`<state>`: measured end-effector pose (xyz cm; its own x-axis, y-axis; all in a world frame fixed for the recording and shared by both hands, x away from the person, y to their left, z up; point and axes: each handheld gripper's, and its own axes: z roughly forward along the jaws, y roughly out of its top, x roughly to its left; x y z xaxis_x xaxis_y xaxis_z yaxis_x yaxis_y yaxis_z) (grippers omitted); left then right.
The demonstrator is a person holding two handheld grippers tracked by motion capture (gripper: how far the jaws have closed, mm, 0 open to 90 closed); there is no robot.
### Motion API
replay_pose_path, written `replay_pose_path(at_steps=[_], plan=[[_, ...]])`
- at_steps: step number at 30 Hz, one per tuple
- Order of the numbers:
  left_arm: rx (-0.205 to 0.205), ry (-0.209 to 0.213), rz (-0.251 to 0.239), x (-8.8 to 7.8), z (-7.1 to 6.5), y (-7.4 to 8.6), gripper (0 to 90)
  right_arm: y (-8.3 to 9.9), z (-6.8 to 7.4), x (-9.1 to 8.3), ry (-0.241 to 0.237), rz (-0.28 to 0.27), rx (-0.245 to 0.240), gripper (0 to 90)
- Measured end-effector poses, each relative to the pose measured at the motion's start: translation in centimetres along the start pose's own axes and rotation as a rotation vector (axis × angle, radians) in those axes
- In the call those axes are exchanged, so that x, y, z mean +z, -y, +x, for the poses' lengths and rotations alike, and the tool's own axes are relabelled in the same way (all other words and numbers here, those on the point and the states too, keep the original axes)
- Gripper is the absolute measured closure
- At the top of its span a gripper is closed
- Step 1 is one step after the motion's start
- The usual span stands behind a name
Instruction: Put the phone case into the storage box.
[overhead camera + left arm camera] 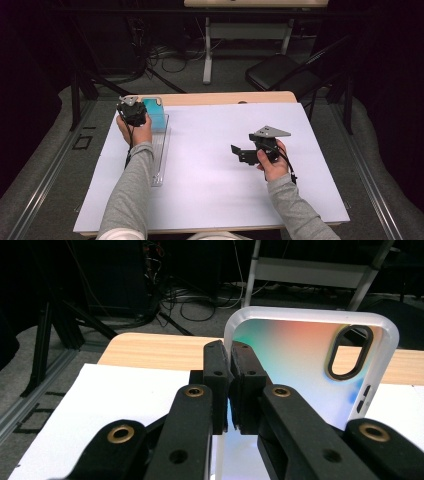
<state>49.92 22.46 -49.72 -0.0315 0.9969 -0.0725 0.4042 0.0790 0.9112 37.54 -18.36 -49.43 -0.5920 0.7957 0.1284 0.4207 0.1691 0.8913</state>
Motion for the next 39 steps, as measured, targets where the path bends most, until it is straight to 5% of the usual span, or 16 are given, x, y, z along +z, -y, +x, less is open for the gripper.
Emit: replay_pose_path(at_steps=[39], plan=[[-0.001, 0.027, -0.006, -1.5, 0.4, -0.9, 54.6, -0.1, 0.1, -0.2, 0.000, 0.003, -0.016, 15.0]])
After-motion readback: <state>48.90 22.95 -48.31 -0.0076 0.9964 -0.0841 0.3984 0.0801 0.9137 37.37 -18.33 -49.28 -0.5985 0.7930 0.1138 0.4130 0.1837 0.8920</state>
